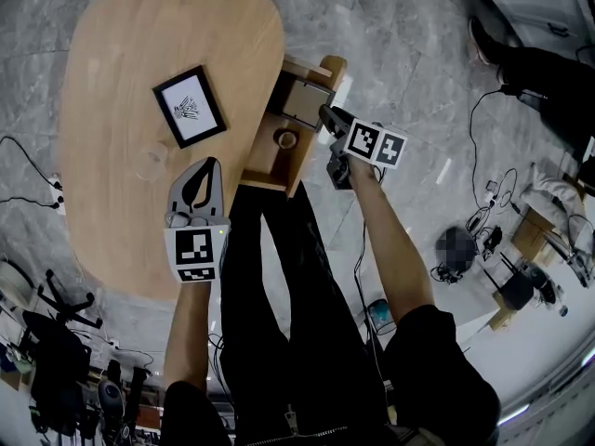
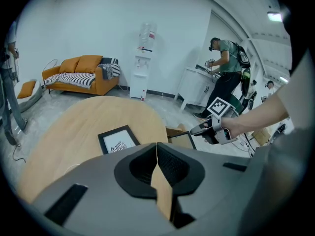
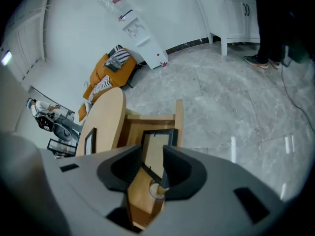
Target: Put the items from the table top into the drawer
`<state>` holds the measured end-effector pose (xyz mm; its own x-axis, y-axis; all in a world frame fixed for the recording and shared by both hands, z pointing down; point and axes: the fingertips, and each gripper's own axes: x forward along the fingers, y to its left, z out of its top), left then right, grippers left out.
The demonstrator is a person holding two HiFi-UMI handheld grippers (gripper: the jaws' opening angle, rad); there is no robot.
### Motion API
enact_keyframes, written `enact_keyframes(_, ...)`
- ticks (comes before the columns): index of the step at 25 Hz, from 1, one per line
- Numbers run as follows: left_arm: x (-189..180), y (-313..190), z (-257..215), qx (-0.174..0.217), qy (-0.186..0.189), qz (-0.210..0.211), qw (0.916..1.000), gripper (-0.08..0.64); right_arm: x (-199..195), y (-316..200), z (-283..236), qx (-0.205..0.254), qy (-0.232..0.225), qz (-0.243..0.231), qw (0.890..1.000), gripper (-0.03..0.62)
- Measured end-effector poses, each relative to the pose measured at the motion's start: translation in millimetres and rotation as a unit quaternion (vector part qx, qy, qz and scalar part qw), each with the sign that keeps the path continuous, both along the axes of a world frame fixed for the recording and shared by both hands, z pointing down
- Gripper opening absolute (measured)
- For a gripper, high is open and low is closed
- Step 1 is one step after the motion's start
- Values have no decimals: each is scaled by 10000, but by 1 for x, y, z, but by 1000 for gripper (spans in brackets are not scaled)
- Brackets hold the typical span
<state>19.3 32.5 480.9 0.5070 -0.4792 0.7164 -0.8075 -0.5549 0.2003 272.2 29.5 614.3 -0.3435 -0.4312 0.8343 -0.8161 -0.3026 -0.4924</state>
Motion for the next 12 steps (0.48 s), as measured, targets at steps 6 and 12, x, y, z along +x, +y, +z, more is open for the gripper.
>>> enact_keyframes(6, -12, 6, -1, -2, -22, -113, 9999, 15, -22, 12, 13, -204, -40, -174, 9996, 138)
enact_keyframes(12, -33, 11, 1, -27, -54, -324, 9995, 15, -66, -4, -15, 366, -118, -531, 9978, 54)
